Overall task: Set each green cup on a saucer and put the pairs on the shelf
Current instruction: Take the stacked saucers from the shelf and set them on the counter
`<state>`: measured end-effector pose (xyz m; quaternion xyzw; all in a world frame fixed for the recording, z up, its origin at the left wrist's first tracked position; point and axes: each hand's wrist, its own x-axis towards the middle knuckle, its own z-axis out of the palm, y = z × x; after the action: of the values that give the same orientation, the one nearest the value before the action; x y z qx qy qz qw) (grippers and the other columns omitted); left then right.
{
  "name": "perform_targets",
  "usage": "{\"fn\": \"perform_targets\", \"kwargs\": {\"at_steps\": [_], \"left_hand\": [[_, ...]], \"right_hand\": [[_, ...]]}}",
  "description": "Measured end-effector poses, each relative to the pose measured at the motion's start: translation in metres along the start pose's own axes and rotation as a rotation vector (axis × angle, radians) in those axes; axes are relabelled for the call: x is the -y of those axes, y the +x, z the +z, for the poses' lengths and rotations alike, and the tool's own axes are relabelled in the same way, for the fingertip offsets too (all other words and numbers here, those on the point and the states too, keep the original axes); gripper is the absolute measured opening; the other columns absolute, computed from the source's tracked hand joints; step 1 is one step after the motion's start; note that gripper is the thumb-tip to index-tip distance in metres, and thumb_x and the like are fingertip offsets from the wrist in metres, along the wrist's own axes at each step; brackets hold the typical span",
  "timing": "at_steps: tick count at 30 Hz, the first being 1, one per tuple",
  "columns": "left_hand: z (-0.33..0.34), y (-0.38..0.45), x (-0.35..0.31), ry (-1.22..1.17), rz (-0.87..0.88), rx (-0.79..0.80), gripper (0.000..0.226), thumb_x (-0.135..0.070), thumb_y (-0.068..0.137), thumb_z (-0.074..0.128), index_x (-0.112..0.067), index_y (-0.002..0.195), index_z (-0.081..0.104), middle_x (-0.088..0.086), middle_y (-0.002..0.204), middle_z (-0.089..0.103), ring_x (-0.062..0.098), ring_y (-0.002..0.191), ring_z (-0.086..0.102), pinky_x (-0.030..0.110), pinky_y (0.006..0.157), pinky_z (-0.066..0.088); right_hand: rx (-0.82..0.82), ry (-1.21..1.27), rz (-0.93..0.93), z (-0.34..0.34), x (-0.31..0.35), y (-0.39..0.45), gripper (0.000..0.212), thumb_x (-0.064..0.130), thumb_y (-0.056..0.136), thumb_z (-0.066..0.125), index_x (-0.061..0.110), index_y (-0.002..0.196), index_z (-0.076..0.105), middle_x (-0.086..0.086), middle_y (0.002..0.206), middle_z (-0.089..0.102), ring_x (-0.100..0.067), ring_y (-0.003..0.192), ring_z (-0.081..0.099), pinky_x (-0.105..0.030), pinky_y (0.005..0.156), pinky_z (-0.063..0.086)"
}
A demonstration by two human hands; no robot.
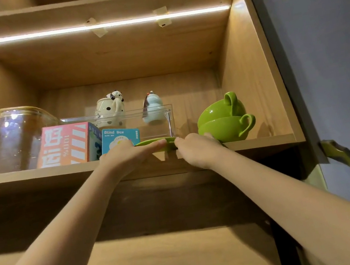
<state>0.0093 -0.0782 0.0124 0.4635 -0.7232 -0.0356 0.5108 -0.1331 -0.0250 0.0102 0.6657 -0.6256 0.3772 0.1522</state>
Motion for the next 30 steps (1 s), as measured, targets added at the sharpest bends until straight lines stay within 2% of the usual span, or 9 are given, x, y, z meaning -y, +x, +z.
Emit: {"fn": "perform_targets", "kwargs": {"at_steps": [3, 5, 9, 13, 17, 21, 25, 28, 30], "left_hand": [[-0.002, -0.014, -0.008, -0.079, 0.023, -0.066, 0.083, -0.079, 0.051, 0.05, -0.004, 0.083, 0.062, 0.011, 0.08, 0.061, 0.017, 0.072, 0.055, 0.024, 0.065, 0.044], [-0.005, -0.02, -0.012, -0.148, 0.036, -0.108, 0.061, -0.064, 0.065, 0.058, -0.005, 0.078, 0.062, 0.003, 0.07, 0.055, 0.01, 0.064, 0.049, 0.019, 0.058, 0.038], [-0.011, -0.035, -0.023, -0.292, 0.057, -0.182, 0.054, -0.058, 0.062, 0.067, -0.006, 0.075, 0.063, 0.002, 0.07, 0.057, 0.007, 0.063, 0.048, 0.024, 0.063, 0.042], [-0.017, -0.056, -0.038, -0.407, 0.012, -0.202, 0.05, -0.055, 0.052, 0.076, -0.011, 0.068, 0.059, 0.002, 0.069, 0.056, 0.009, 0.065, 0.05, 0.027, 0.068, 0.047], [-0.02, -0.082, -0.049, -0.519, -0.01, -0.2, 0.05, -0.051, 0.043, 0.081, -0.02, 0.067, 0.05, 0.001, 0.082, 0.059, 0.02, 0.088, 0.06, 0.036, 0.084, 0.051], [-0.023, -0.116, -0.057, -0.594, -0.019, -0.242, 0.075, -0.053, 0.032, 0.084, -0.002, 0.084, 0.066, 0.019, 0.095, 0.068, 0.029, 0.09, 0.065, 0.046, 0.087, 0.054], [-0.018, -0.17, -0.051, -0.564, -0.009, -0.215, 0.067, -0.055, 0.035, 0.082, -0.01, 0.083, 0.07, 0.014, 0.089, 0.072, 0.024, 0.085, 0.067, 0.047, 0.085, 0.054], [-0.007, -0.221, -0.039, -0.535, -0.01, -0.215, 0.071, -0.043, 0.048, 0.084, -0.011, 0.108, 0.062, -0.005, 0.088, 0.067, 0.008, 0.092, 0.064, 0.029, 0.088, 0.053], [0.006, -0.254, -0.025, -0.574, 0.001, -0.186, 0.066, -0.035, 0.05, 0.084, -0.021, 0.11, 0.06, -0.013, 0.086, 0.064, -0.013, 0.079, 0.061, 0.008, 0.074, 0.049]], "right_hand": [[-0.037, 0.214, 0.042, -0.013, 0.0, -0.008, 0.022, 0.006, 0.095, 0.018, 0.012, 0.097, 0.04, -0.018, 0.112, 0.048, -0.032, 0.106, 0.044, -0.043, 0.102, 0.032], [-0.036, 0.347, 0.036, -0.019, -0.003, -0.012, 0.016, 0.011, 0.097, 0.021, 0.009, 0.092, 0.036, -0.016, 0.1, 0.04, -0.026, 0.095, 0.039, -0.044, 0.103, 0.035], [-0.017, 0.453, 0.061, -0.031, -0.002, -0.03, 0.03, 0.025, 0.098, 0.024, 0.007, 0.091, 0.048, -0.017, 0.099, 0.048, -0.031, 0.1, 0.049, -0.039, 0.097, 0.039], [-0.037, 0.485, 0.038, -0.045, -0.001, -0.052, 0.049, 0.036, 0.097, 0.024, 0.003, 0.116, 0.055, -0.014, 0.116, 0.056, -0.029, 0.112, 0.05, -0.035, 0.096, 0.036], [-0.09, 0.634, 0.085, -0.052, -0.004, -0.07, 0.046, 0.035, 0.097, 0.028, 0.002, 0.119, 0.051, -0.006, 0.097, 0.051, -0.019, 0.093, 0.047, -0.037, 0.096, 0.036], [-0.085, 0.962, 0.179, -0.054, -0.007, -0.101, 0.039, 0.033, 0.095, 0.037, 0.005, 0.115, 0.053, -0.022, 0.135, 0.05, -0.037, 0.12, 0.05, -0.05, 0.104, 0.04], [-0.096, 1.229, 0.229, -0.048, -0.018, -0.143, 0.033, 0.018, 0.096, 0.041, -0.008, 0.113, 0.052, -0.033, 0.133, 0.048, -0.044, 0.12, 0.051, -0.052, 0.1, 0.044], [-0.084, 1.347, 0.283, -0.033, -0.032, -0.183, 0.03, 0.01, 0.093, 0.046, -0.006, 0.117, 0.054, -0.021, 0.113, 0.063, -0.029, 0.1, 0.064, -0.034, 0.084, 0.054], [-0.083, 1.38, 0.332, -0.017, -0.043, -0.21, 0.026, 0.006, 0.089, 0.052, -0.006, 0.111, 0.059, -0.019, 0.098, 0.068, -0.024, 0.086, 0.069, -0.032, 0.077, 0.059]]}}
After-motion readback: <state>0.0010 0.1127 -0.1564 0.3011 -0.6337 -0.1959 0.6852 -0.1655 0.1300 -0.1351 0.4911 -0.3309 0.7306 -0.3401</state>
